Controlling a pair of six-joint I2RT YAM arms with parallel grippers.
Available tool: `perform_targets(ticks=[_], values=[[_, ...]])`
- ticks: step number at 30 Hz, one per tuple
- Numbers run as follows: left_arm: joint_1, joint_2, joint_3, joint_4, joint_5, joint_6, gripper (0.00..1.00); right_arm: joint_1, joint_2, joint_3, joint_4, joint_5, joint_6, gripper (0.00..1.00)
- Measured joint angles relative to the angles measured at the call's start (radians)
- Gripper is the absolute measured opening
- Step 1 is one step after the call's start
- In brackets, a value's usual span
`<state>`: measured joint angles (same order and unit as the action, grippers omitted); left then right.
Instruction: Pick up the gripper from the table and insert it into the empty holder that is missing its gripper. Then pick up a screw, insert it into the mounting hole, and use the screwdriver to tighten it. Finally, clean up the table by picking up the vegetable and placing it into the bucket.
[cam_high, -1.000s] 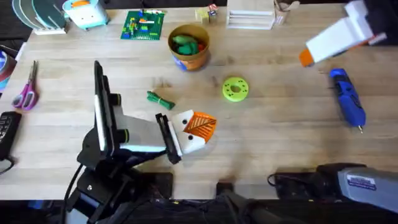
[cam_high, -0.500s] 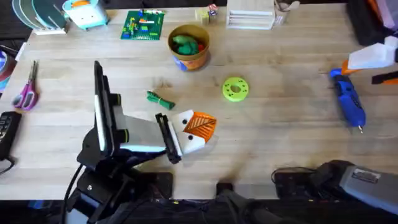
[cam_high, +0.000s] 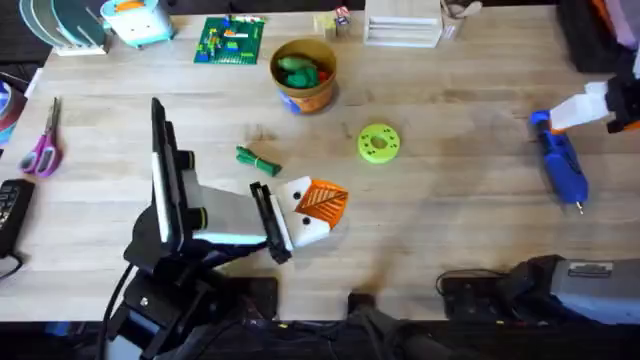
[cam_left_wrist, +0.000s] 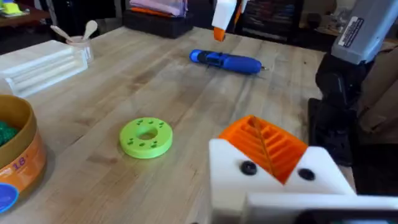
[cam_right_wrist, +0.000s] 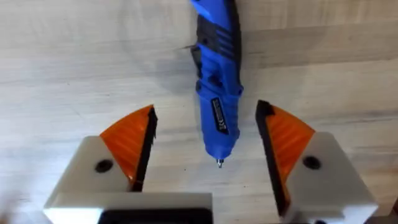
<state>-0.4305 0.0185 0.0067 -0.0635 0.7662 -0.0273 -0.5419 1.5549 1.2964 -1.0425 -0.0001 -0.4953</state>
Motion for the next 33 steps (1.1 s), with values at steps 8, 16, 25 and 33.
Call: perform_targets(ticks=[8, 16, 25, 33], values=[[0.000, 0.000, 0.000, 0.000, 0.000, 0.000, 0.006, 0.000, 0.162, 0.000, 0.038, -0.004, -0.059, 0.926], [0.000, 0.000, 0.000, 0.000, 0.000, 0.000, 0.006, 0.000, 0.241, -0.002, 0.158, -0.004, -0.084, 0.926], [0.000, 0.000, 0.000, 0.000, 0.000, 0.000, 0.006, 0.000, 0.310, -0.002, 0.162, -0.004, -0.089, 0.925], [0.000, 0.000, 0.000, 0.000, 0.000, 0.000, 0.006, -0.001, 0.320, -0.002, 0.173, 0.011, -0.090, 0.750]])
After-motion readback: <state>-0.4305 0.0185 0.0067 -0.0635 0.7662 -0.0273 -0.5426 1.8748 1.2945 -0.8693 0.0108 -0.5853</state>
